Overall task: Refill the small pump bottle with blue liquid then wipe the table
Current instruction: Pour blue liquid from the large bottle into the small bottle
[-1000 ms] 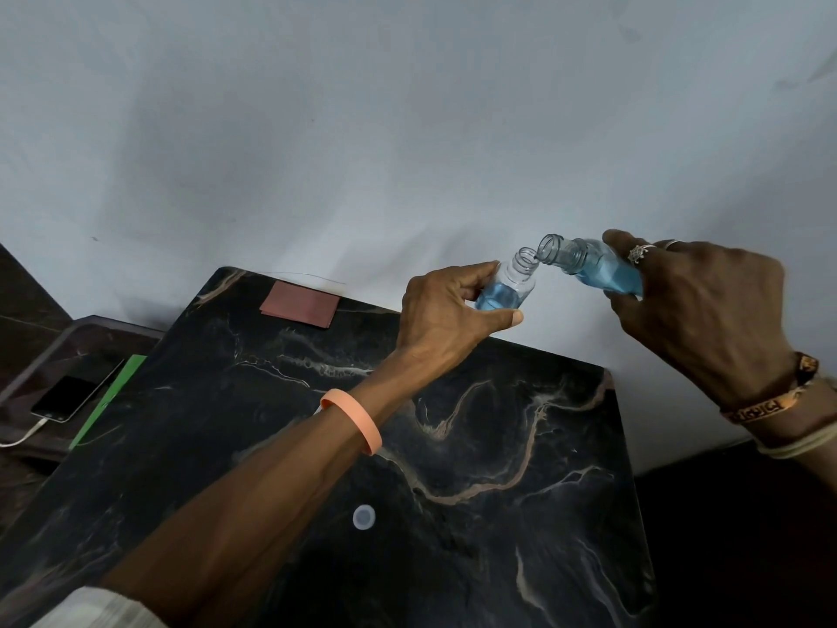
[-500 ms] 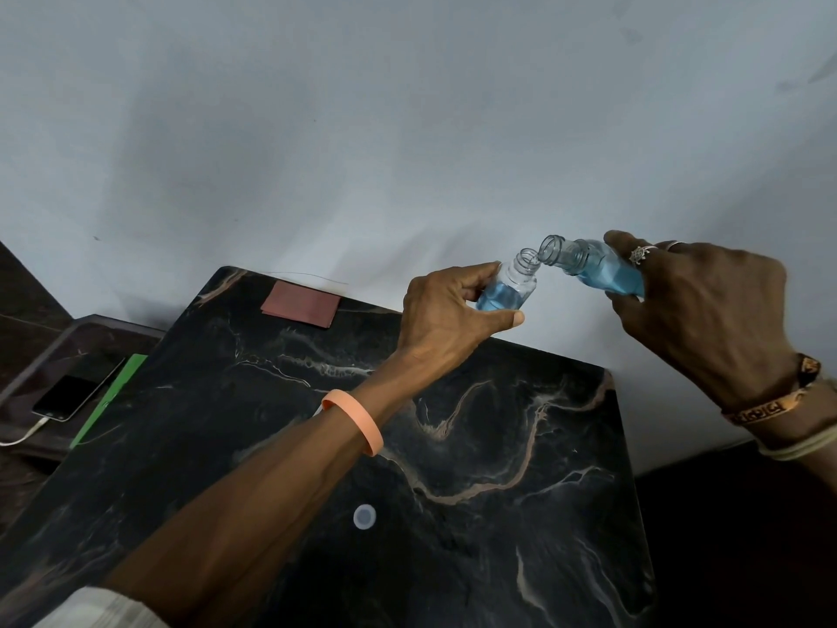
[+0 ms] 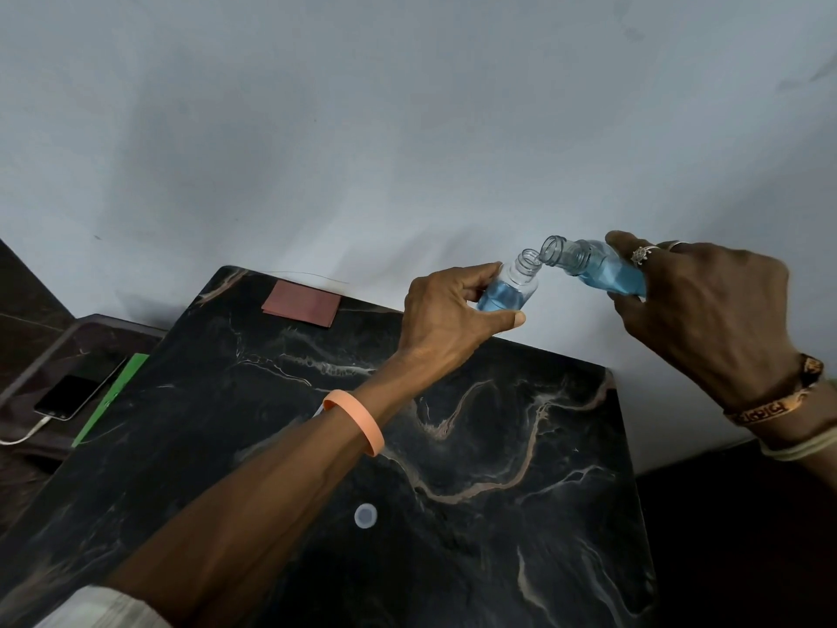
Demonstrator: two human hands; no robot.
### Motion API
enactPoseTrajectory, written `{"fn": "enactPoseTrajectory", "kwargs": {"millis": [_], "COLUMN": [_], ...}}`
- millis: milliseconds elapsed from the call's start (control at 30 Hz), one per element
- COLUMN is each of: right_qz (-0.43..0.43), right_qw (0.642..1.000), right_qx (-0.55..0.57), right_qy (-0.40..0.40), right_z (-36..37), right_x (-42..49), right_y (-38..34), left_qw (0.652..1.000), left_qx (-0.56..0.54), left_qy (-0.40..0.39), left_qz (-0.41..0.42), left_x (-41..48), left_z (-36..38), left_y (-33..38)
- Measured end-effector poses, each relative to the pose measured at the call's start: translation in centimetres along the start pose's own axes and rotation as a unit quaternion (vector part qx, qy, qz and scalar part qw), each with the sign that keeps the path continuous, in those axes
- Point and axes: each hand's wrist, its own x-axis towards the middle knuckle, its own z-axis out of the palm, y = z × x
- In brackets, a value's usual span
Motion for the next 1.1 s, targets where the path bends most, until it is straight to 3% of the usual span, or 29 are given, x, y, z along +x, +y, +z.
{"fn": "enactPoseTrajectory", "kwargs": {"millis": [1100], "right_qz": [-0.003], "right_qw": [1.000], "right_qx": [0.004], "right_qy": [-0.001], "right_z": [-0.18], "right_x": [-0.12], "right_y": [0.00], "left_qw": [1.000], "left_qx": [0.009], "left_qy": [-0.001], "left_qz": [0.015], "left_x": [-0.01], "left_z": [0.06], "left_y": [-0.51]}}
